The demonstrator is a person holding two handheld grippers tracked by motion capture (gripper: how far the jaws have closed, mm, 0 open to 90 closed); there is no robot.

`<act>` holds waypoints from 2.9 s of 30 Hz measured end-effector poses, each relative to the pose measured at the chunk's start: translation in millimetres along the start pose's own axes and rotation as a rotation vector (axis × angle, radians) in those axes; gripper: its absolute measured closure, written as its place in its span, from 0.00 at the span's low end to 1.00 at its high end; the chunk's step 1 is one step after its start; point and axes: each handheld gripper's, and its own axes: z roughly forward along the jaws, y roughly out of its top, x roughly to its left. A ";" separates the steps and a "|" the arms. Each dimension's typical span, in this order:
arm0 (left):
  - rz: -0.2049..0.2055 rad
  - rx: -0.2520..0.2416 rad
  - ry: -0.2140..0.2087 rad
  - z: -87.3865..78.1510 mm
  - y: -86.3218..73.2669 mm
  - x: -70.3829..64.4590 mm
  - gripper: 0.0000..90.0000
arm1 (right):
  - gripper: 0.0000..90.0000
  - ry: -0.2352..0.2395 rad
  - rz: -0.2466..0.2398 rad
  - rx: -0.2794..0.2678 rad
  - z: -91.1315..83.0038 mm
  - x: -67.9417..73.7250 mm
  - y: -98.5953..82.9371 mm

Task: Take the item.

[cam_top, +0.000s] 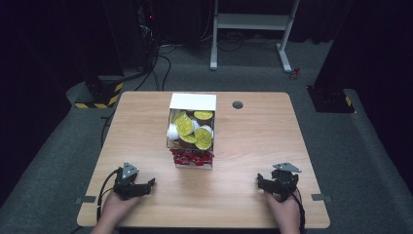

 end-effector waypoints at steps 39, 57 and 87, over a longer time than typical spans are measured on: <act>0.000 0.000 0.002 -0.4 -0.2 0.0 0.16 | 0.19 0.111 -0.112 -0.019 -7.3 17.2 -6.6; 0.011 0.004 -0.005 -0.5 0.0 0.9 0.16 | 0.28 0.156 -0.163 -0.031 -8.0 50.5 -6.5; 0.012 0.005 -0.013 -0.8 -0.2 0.9 0.17 | 0.30 0.223 -0.231 -0.083 -13.1 93.3 23.7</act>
